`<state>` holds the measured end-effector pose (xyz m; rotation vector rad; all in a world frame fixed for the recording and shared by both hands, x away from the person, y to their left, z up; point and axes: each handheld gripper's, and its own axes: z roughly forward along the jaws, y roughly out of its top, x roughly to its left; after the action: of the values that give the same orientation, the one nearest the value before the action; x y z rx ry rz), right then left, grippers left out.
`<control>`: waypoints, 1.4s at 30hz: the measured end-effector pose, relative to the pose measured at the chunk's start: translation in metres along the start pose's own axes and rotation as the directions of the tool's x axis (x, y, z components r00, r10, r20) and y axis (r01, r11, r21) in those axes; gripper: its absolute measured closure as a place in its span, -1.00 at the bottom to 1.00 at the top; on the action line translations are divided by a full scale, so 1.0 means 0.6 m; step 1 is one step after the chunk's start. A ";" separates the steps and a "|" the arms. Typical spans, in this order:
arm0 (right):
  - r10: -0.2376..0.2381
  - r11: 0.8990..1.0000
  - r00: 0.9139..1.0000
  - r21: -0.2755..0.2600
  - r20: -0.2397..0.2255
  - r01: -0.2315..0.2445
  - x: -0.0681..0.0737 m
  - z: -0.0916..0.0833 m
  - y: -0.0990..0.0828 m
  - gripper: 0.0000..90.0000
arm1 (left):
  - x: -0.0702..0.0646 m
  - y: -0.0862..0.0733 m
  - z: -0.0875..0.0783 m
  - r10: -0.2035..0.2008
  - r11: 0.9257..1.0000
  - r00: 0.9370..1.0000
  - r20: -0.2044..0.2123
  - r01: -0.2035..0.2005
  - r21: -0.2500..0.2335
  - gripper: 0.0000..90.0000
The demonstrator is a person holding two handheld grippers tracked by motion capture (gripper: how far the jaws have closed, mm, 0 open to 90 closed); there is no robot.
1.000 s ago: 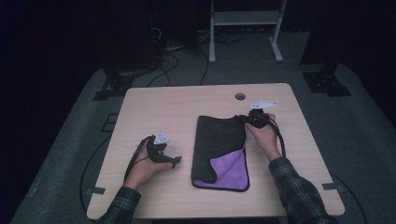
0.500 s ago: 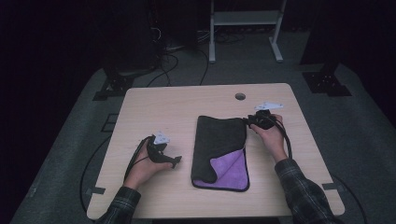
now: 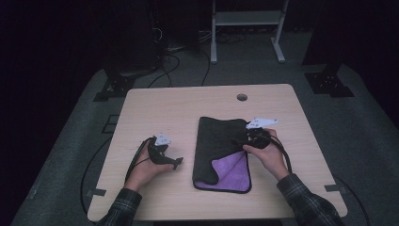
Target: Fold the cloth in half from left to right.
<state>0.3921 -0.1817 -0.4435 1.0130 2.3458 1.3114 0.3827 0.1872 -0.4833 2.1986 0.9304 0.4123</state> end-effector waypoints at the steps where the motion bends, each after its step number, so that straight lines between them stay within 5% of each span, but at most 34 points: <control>1: -0.005 1.000 1.000 0.006 -0.022 0.005 0.011 0.001 -0.002 0.09 | 0.000 0.000 0.000 0.000 1.000 1.000 0.000 0.000 0.000 -1.00; 11: -0.046 0.997 0.982 0.050 -0.184 0.056 0.095 0.036 -0.020 0.00 | 0.000 0.000 0.000 -0.002 1.000 1.000 0.000 0.002 -0.004 -1.00; 20: -0.106 0.987 0.976 0.102 -0.191 0.127 0.121 0.074 -0.036 -0.05 | -0.001 0.000 0.000 -0.004 1.000 1.000 0.000 0.004 -0.004 -1.00; 26: -0.137 0.982 0.972 0.099 -0.190 0.158 0.127 0.068 -0.036 0.62 | 0.000 0.000 0.000 -0.004 1.000 1.000 0.000 0.004 -0.004 -1.00; 30: -0.106 0.988 0.970 0.086 -0.219 0.127 0.124 0.058 -0.031 0.81 | 0.000 0.000 0.000 -0.004 1.000 1.000 0.000 0.004 -0.004 -1.00; 35: -0.033 0.998 0.965 0.035 -0.259 0.044 0.107 0.021 -0.025 0.83 | 0.000 0.000 0.000 -0.003 1.000 1.000 -0.001 0.003 -0.005 -1.00; 42: -0.002 1.000 0.965 0.004 -0.261 0.004 0.095 -0.032 -0.048 0.82 | -0.001 0.000 0.000 -0.005 1.000 1.000 0.000 0.005 -0.005 -1.00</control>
<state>0.3280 -0.1645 -0.4509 0.8839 2.5383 1.5210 0.3825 0.1869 -0.4836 2.1917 0.9337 0.4119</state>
